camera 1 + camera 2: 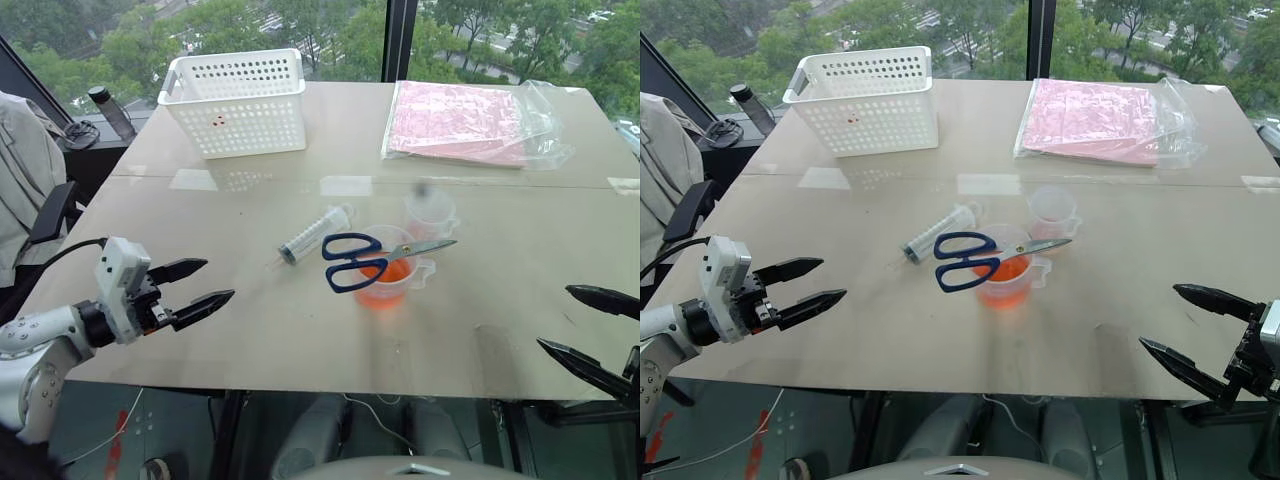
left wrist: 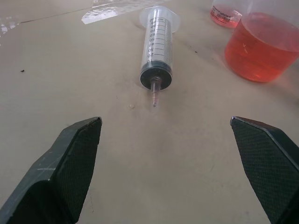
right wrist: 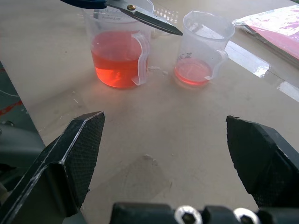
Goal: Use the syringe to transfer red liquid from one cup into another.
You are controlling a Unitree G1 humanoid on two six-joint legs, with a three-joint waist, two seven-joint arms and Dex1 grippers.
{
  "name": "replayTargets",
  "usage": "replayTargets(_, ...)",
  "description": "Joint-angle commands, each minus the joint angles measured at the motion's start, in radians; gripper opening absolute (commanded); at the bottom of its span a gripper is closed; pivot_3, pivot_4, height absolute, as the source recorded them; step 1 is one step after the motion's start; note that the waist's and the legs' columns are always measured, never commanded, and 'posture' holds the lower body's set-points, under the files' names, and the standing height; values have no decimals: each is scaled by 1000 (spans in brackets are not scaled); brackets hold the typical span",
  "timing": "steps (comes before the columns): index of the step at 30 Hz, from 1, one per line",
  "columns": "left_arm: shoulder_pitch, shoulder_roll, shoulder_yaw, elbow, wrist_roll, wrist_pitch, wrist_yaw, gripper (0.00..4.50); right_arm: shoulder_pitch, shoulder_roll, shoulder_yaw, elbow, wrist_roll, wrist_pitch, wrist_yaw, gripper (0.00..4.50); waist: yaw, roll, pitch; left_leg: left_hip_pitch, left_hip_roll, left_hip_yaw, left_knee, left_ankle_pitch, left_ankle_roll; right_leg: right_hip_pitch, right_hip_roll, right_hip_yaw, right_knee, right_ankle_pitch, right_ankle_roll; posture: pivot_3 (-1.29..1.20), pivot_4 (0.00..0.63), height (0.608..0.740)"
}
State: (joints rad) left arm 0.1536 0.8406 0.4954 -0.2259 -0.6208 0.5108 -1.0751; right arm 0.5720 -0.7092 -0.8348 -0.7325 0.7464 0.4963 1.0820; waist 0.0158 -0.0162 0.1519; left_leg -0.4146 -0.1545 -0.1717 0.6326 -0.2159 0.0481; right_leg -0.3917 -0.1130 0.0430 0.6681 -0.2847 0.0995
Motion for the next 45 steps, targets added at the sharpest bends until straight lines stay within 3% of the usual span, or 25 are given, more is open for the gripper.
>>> replayTargets(1,-66,28,-26,-28,-10,-15,-16,4500,-17,-12,-21,-36,21,-18,-33,4449,2,0,0,0,0,0,0,0,0,0,0,0,0,0,0,0,150,740)
replayTargets(4,-212,41,-114,-102,-53,31,-8,4500,-87,-37,15,-56,48,-7,-93,4449,10,0,0,0,0,-1,1,0,0,2,0,-2,-1,0,0,0,150,740)
replayTargets(10,-261,56,-157,-150,-104,68,-42,4500,-166,-127,74,-101,88,62,-174,4449,-9,3,-1,0,0,0,0,1,3,3,1,-1,-5,2,-1,0,150,740)
replayTargets(14,-259,34,-158,-184,-136,36,-61,4500,-392,-271,195,-111,217,146,-273,4449,-19,5,0,0,2,0,0,1,1,2,2,-1,-5,2,-1,0,150,740)
replayTargets(16,-239,51,-172,-176,-116,-11,-131,4500,-518,-371,291,-94,270,210,-294,4449,-21,6,1,0,2,0,0,0,3,2,2,-1,-5,1,-1,0,150,740)
replayTargets(19,-232,64,-165,-156,-159,-9,-202,4500,-737,-428,466,-29,356,287,-324,4449,-19,6,2,-1,2,-1,0,-1,4,2,1,-2,-7,1,-1,0,150,740)
replayTargets(23,-200,86,-143,-167,-191,-25,-296,4500,-1098,-351,777,79,249,366,-329,4449,-27,6,5,-2,2,0,0,-1,4,1,1,-2,-8,1,-1,0,150,740)
replayTargets(28,-163,81,-97,-196,-198,-38,-292,4500,-1384,-212,986,204,207,563,-377,4449,-30,6,7,-3,2,0,-1,1,1,-1,1,-1,-7,1,-1,0,150,740)
replayTargets(32,-122,78,-45,-218,-224,-29,-275,4500,-1481,-151,1085,246,130,603,-345,4449,-26,5,7,-4,2,0,-2,1,1,-3,1,-2,-8,1,-1,0,150,740)
replayTargets(38,-44,76,23,-266,-231,-41,-265,4500,-1524,-173,1170,251,52,585,-191,4449,-29,6,8,-4,1,0,-1,1,1,-3,1,-2,-7,1,-1,0,150,740)
replayTargets(41,-26,77,48,-282,-251,-31,-257,4500,-1533,-176,1190,265,5,564,-140,3009,-29,6,8,-4,2,0,-1,0,1,-4,1,-2,-6,2,-1,0,150,740)
replayTargets(42,-19,79,57,-281,-252,-31,-260,4500,-1537,-175,1198,270,-11,556,-124,2768,-29,6,8,-4,2,0,-1,0,1,-4,2,-2,-6,2,-1,0,150,740)
replayTargets(45,-9,84,73,-282,-259,-31,-261,4500,-1544,-169,1213,286,-52,536,-84,2768,-29,6,8,-3,2,1,-1,0,1,-4,2,-1,-5,2,-1,0,150,740)
